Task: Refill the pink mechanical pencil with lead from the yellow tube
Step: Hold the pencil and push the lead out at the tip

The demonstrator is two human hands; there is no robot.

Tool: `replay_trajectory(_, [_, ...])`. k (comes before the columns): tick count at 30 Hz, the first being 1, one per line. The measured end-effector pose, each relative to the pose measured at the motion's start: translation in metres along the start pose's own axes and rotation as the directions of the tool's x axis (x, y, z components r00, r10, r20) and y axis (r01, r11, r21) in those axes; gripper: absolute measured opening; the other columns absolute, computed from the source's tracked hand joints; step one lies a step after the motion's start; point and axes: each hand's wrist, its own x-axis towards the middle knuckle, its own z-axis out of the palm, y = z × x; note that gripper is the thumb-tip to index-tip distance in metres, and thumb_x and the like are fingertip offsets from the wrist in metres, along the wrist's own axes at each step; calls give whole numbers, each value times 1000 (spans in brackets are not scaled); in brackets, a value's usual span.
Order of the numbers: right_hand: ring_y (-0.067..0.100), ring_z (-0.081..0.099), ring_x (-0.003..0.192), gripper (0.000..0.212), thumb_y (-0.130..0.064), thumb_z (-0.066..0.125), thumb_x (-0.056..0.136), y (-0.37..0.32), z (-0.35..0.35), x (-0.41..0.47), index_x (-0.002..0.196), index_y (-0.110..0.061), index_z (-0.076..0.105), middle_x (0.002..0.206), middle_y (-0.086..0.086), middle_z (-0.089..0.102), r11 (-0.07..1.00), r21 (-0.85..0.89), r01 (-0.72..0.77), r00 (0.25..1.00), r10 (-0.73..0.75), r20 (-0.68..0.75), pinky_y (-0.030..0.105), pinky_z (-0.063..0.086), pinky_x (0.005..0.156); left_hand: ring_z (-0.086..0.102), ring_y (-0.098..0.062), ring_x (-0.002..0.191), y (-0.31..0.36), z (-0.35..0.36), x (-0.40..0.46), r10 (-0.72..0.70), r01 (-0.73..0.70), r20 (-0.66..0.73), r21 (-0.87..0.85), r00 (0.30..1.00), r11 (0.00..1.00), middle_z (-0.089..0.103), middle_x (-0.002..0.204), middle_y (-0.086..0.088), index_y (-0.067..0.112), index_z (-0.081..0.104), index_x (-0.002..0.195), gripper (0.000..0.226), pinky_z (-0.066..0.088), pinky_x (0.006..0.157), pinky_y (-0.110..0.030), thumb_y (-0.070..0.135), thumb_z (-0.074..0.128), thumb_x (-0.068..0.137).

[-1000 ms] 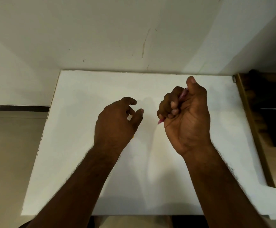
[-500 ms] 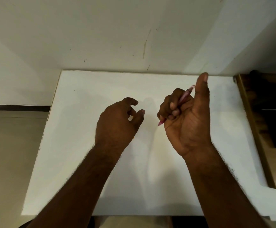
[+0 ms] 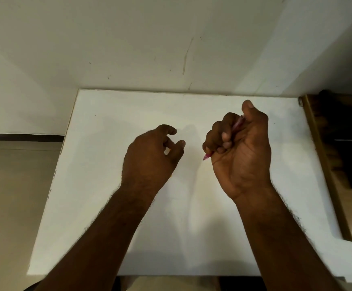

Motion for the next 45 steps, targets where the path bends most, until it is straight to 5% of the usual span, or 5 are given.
replay_trajectory(4, [18,23,50,65,-61,39,91,1,0,-1,49,-13,51,44,-1,31,1000,-2,-26,1000,26,-8,35,24,54,67,-9,85,-1,0,0,6,-6,-2,-1,1000,1000,71,79,16,30,66,114,30,52,77,-29,47,66,89])
replay_trajectory(9, [20,17,52,54,-47,41,91,1,0,-1,49,-14,48,44,-1,31,1000,2,-11,1000,11,2,38,19,56,66,-7,84,-2,1,0,6,-6,-3,-3,1000,1000,70,79,17,31,65,114,30,51,76,-27,47,66,89])
replay_trajectory(22, [23,20,56,56,-52,38,92,2,0,-2,57,-12,53,49,0,35,999,-39,-15,999,16,45,37,23,57,67,-9,85,-2,1,-1,22,-22,10,8,1000,1000,70,79,16,30,66,113,30,53,79,-30,47,66,89])
replay_trajectory(34, [15,37,53,46,-47,42,87,8,-3,-3,50,-27,60,50,-4,42,983,-177,46,992,-24,125,37,28,60,66,-8,84,-2,0,-1,21,-21,18,9,1000,1000,70,79,17,30,66,114,30,54,78,-30,48,65,89])
replay_trajectory(45, [19,29,53,53,-45,35,93,5,-3,-2,55,-15,56,50,-1,40,1000,-16,13,996,-11,91,38,25,59,67,-9,84,-3,1,0,12,-12,22,0,1000,1000,69,79,16,29,66,113,30,53,78,-29,46,66,89])
